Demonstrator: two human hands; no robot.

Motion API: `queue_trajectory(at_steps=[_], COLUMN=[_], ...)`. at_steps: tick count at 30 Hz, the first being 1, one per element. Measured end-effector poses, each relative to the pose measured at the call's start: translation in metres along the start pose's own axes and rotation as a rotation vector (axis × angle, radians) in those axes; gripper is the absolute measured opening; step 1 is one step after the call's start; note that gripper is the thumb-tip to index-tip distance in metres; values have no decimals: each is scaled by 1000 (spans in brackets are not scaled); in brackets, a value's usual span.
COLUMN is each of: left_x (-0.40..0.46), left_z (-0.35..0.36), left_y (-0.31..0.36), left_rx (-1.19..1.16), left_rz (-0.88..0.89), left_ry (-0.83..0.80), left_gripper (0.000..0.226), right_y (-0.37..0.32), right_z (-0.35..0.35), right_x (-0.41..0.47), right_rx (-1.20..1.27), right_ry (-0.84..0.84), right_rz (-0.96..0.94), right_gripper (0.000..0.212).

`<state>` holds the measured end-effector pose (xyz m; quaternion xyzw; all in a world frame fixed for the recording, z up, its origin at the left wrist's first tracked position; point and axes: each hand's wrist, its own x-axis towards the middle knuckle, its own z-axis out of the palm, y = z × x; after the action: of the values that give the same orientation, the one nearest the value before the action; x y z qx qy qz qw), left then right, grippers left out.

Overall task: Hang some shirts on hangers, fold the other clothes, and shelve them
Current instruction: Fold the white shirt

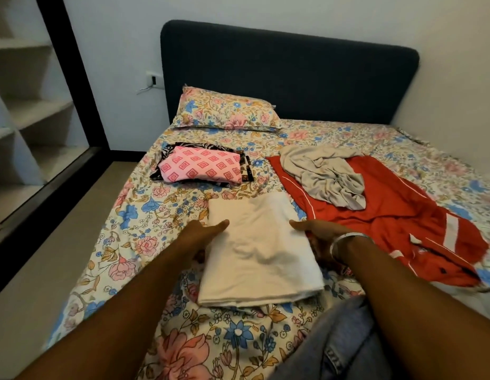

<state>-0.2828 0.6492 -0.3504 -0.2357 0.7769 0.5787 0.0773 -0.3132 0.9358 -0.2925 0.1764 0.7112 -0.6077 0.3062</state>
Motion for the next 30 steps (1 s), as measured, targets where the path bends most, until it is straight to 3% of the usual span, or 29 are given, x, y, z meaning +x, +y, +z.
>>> queue_trajectory(at_steps=[3, 5, 8, 11, 16, 19, 20, 22, 23, 25, 26, 28, 30], left_x=[3, 2, 2, 10, 54, 110, 133, 172, 191, 218, 229, 255, 272], left_z=[22, 27, 16, -17, -90, -133, -143, -150, -149, -135, -124, -99, -73], left_y=[-7, -11, -1, 24, 100, 138, 144, 141, 134, 114, 102, 65, 23], left_rx=[-130, -204, -269, -261, -245, -227, -190, 228, 475, 740, 799, 874, 882], left_rz=[68, 123, 220, 296, 469, 493, 456, 316, 300, 490, 589, 614, 577], left_ry=[30, 68, 51, 48, 136, 245, 266, 440, 557, 682, 632, 423, 383], left_gripper=[55, 54, 35, 17, 13, 34, 50, 86, 93, 85, 77, 70, 70], right_y=[-10, -16, -29, -58, -146, -201, -213, -221, -215, -185, -160, -106, -73], right_z=[16, 27, 43, 69, 99, 105, 106, 108, 114, 127, 137, 157, 165], right_x=[-1, 4, 33, 46, 56, 96, 117, 154, 177, 223, 241, 271, 285], right_rx=[-77, -132, -168, -105, 42, 100, 129, 110, 19, -389, -595, -875, -919], right_ry=[25, 75, 74, -63, -169, -140, -124, -16, 70, 329, 359, 354, 423], right_rz=[0, -118, -317, -439, -628, -665, -649, -565, -553, -656, -742, -834, -871], right_gripper=[26, 22, 60, 73, 59, 50, 47, 47, 54, 78, 86, 80, 75])
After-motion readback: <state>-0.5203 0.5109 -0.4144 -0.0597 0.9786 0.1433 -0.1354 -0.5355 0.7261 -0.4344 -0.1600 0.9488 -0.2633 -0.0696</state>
